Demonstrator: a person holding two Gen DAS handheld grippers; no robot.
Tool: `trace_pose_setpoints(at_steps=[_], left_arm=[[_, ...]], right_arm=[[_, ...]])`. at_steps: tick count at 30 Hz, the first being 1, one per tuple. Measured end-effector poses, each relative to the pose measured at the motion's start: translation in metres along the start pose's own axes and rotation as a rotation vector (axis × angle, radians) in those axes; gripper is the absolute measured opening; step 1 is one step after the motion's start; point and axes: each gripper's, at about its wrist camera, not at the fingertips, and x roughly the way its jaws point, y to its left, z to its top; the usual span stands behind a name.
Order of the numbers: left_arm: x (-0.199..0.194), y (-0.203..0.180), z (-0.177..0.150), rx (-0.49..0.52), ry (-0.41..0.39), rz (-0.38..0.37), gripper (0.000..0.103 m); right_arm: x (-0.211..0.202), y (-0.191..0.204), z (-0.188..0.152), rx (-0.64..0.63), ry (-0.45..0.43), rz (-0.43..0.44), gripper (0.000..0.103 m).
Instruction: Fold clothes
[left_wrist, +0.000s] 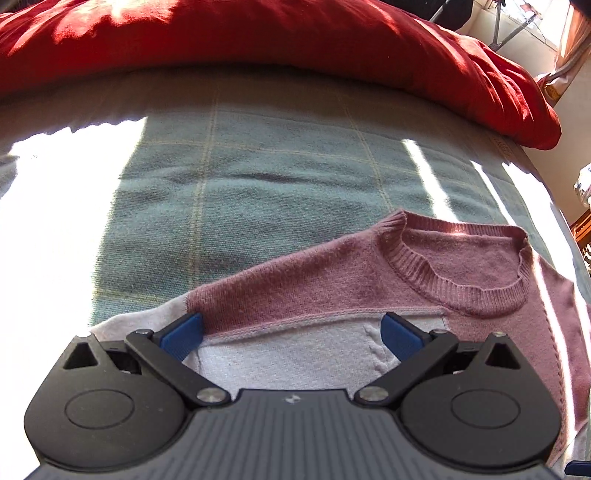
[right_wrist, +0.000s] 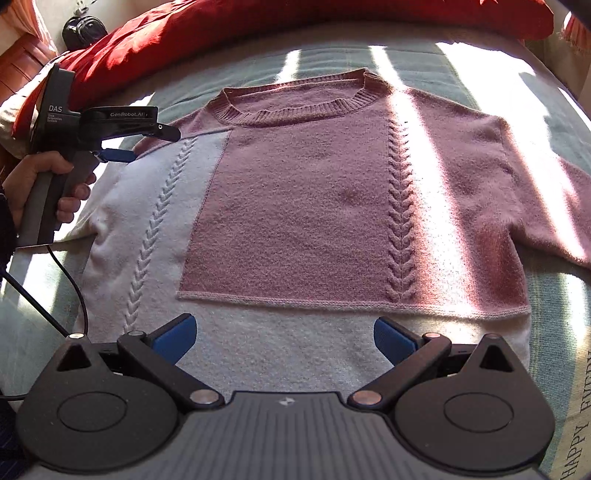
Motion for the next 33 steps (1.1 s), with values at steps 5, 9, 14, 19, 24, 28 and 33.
trace_pose_setpoints(at_steps=[5,9,14,19,24,28,33], left_arm=[[-0.002,-0.002,0.017,0.025,-0.036,0.0,0.102],[-0.019,0.007,0.016,-0.016,-0.019,-0.009,0.102],[-0.028,0.016,0.006,-0.009,0.049,0.053,0.102],[-0.02,0.024,0.004,-0.017,0.082,0.061,0.102],[-0.009,0.027,0.002,-0.019,0.097,0.063,0.102],[-0.007,0.023,0.002,0.02,0.096,0.074,0.102],[-0.012,0.022,0.005,0.026,0.089,0.054,0.102]], right_arm=[[0.008,0.006,0.009,0.028,0.008,-0.009,0.103],[0.008,0.014,0.015,0.023,0.002,-0.001,0.103],[0.008,0.021,0.022,0.036,-0.008,0.016,0.103],[0.019,0.024,0.025,0.08,0.008,0.033,0.103],[0.043,0.026,0.019,0.096,0.068,0.012,0.103],[0.05,0.029,0.016,0.086,0.073,-0.012,0.103],[0.054,0.035,0.016,0.076,0.086,-0.05,0.103]])
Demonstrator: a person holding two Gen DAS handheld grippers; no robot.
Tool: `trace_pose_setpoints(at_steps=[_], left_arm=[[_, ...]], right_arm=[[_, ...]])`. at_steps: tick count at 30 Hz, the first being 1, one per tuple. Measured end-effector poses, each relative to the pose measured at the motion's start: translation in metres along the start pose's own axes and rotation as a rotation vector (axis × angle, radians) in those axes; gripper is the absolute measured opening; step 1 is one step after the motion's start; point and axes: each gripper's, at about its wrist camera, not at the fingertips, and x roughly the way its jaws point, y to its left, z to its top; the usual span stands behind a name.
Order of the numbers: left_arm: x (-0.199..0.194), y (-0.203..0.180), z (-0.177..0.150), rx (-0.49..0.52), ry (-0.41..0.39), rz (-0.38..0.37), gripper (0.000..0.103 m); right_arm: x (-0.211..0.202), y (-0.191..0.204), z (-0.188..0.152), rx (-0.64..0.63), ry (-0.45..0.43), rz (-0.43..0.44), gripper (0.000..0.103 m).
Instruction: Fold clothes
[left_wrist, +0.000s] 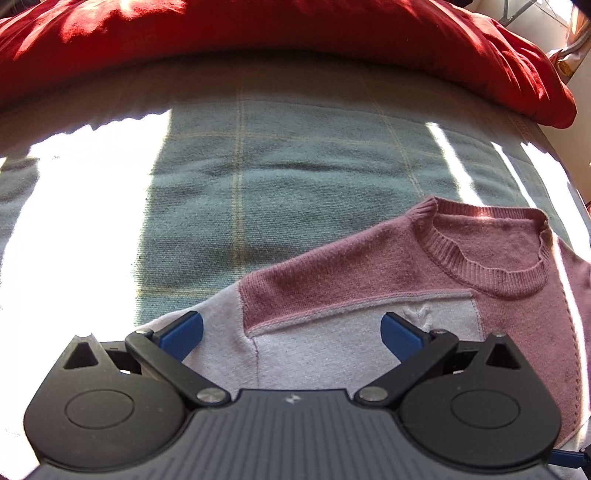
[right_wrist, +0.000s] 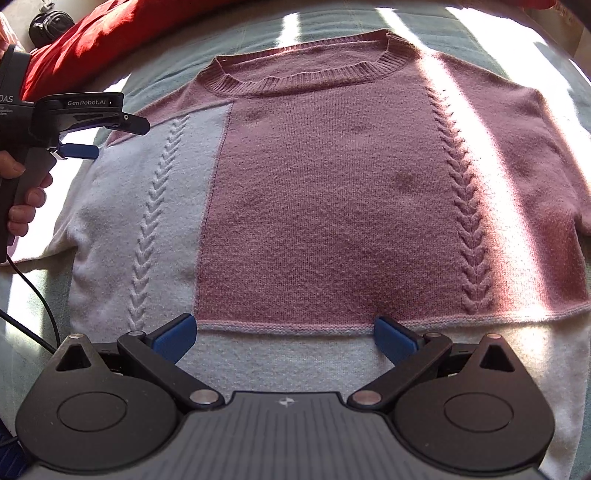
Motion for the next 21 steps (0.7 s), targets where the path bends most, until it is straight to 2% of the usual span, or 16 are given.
trace_pose_setpoints(at_steps=[8,12,17,21], left_arm=[[-0.033,0.013,-0.001,-0.022,-0.038,-0.031,0.102],[-0.049,0.032,-0.015,-0.058,-0.029,-0.033,0.102],[-0.046,0.066,-0.042,-0.126,0.004,0.002,0.102],[-0.038,0.088,-0.05,-0.173,-0.003,0.04,0.102]], right_arm=[[0.009,0.016,-0.005,-0.08,0.02,-0.095,0.103],[0.012,0.02,-0.006,-0.093,0.025,-0.13,0.103],[0.014,0.024,-0.005,-0.106,0.033,-0.156,0.103],[0.012,0.025,-0.002,-0.105,0.055,-0.16,0.103]])
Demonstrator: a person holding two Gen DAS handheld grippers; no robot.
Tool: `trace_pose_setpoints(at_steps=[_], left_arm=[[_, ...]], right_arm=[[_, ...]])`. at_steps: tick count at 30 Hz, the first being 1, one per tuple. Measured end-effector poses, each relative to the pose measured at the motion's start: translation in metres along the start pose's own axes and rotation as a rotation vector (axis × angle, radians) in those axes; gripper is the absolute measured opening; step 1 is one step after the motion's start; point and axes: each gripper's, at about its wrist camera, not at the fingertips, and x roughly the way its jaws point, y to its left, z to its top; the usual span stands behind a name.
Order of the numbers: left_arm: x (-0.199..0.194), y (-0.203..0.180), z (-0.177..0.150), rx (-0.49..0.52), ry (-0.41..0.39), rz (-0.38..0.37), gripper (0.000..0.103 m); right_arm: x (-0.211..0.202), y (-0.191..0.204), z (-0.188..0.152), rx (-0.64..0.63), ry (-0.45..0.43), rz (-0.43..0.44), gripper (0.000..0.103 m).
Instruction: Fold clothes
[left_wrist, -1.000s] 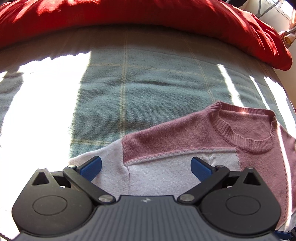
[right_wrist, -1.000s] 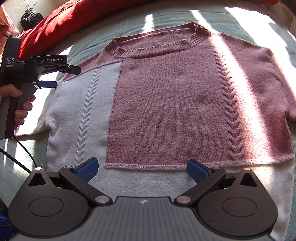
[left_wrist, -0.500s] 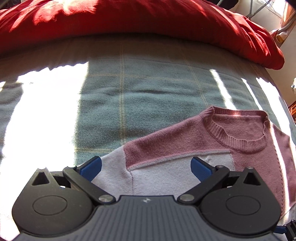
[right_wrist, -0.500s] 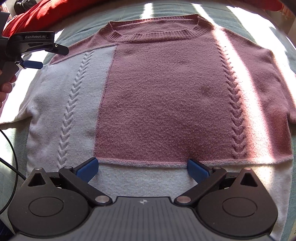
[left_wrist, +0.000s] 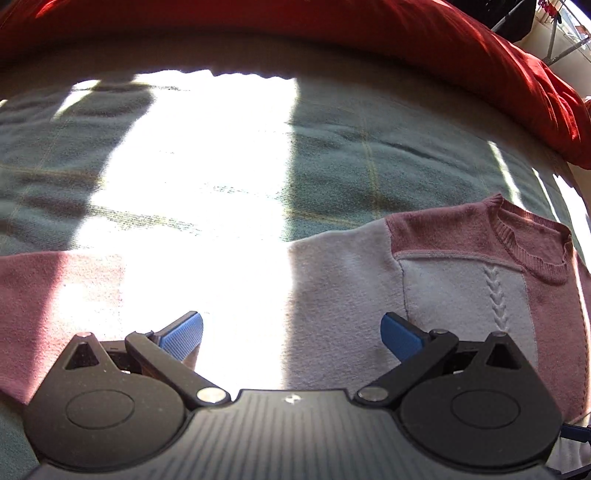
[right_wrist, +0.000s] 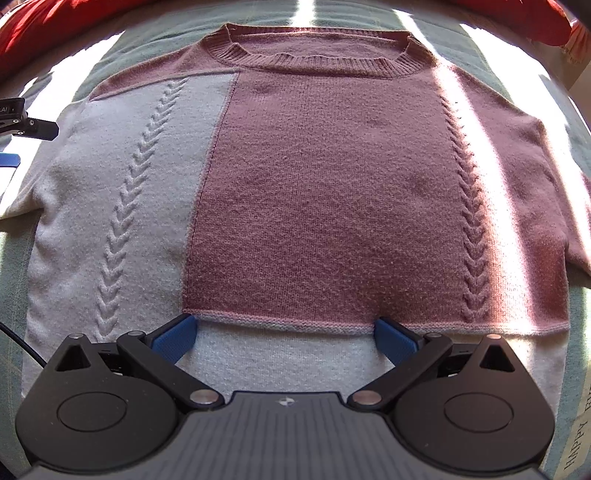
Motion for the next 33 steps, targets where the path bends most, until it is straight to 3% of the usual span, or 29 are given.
trace_pose_setpoints(at_steps=[10,17,22,33], left_arm=[[-0.018,0.047,-0.006,-0.128,-0.078,-0.045,0.102],[-0.03,0.069,-0.03,-0.117,-0.098,0.074,0.102],[-0.042,0.074,-0.037,-0.144,-0.13,0.014,0.102],[-0.037,0.08,-0.041,-0.148,-0.119,0.059,0.102]], right_arm=[[-0.013,-0.002,0.012,0.031,0.073,0.024,0.103],[-0.021,0.015,0.029,-0.007,0.066,0.044,0.103],[-0.024,0.027,0.037,-0.034,0.06,0.064,0.103],[-0.025,0.058,0.049,-0.125,0.069,0.067,0.103]])
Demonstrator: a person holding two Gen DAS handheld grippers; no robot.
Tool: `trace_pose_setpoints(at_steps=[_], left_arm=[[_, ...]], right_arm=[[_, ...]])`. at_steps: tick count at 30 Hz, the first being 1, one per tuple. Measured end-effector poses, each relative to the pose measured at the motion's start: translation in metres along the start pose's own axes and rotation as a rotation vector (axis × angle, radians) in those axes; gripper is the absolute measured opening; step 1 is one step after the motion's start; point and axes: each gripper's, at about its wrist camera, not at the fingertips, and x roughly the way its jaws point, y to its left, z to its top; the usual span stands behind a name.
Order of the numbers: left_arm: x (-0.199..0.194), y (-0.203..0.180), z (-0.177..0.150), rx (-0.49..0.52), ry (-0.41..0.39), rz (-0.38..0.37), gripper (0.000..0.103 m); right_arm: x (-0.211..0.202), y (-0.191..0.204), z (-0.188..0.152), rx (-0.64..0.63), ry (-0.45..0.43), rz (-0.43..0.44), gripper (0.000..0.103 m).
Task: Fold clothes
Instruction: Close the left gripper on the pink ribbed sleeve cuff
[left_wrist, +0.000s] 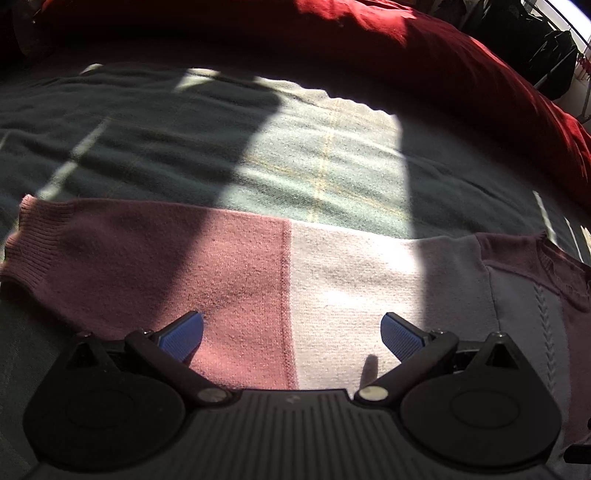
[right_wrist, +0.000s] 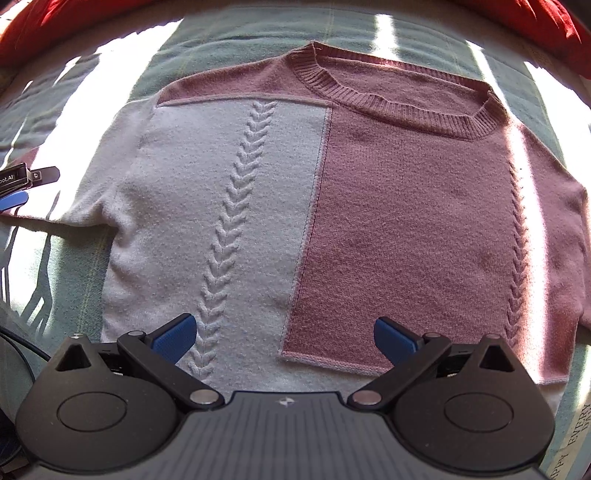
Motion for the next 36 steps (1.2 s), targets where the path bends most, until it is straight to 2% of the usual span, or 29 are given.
trace_pose_setpoints(at_steps=[7,13,16,20,23,25,28,32,36], left_arm=[[-0.003,-0.007,0.0,-0.005,-0.002,-0.038,0.102],[-0.004,0.004,-0.003,-0.034,-0.002,-0.022,0.102],[-0.021,0.017,-0.004,-0.072,-0.053,-0.042,0.102],[-0.037,0.054,-0.011,-0.216,-0.089,-0.038,0.098],[-0.043,0.086,-0.02,-0.355,-0.1,-0.041,0.077],[-0.044,0.106,-0.028,-0.463,-0.108,-0.057,0.056],[-0.04,0.129,-0.039,-0.611,-0.123,-0.095,0.041],[-0.028,0.148,-0.051,-0.767,-0.152,-0.169,0.04],[-0.015,0.16,-0.051,-0.832,-0.182,-0.209,0.039]], right_arm=[[0.001,0.016,0.006,-0.047,0.006,-0.002,0.103],[0.0,0.024,0.009,-0.077,0.012,0.017,0.103],[0.0,0.027,0.01,-0.092,0.014,0.026,0.103],[-0.001,0.032,0.012,-0.112,0.018,0.039,0.103],[-0.001,0.035,0.013,-0.12,0.018,0.05,0.103],[0.001,0.036,0.014,-0.121,0.025,0.053,0.103],[0.006,0.037,0.012,-0.124,0.044,0.058,0.103],[0.011,0.038,0.011,-0.132,0.066,0.061,0.103],[0.012,0.038,0.013,-0.137,0.073,0.059,0.103]])
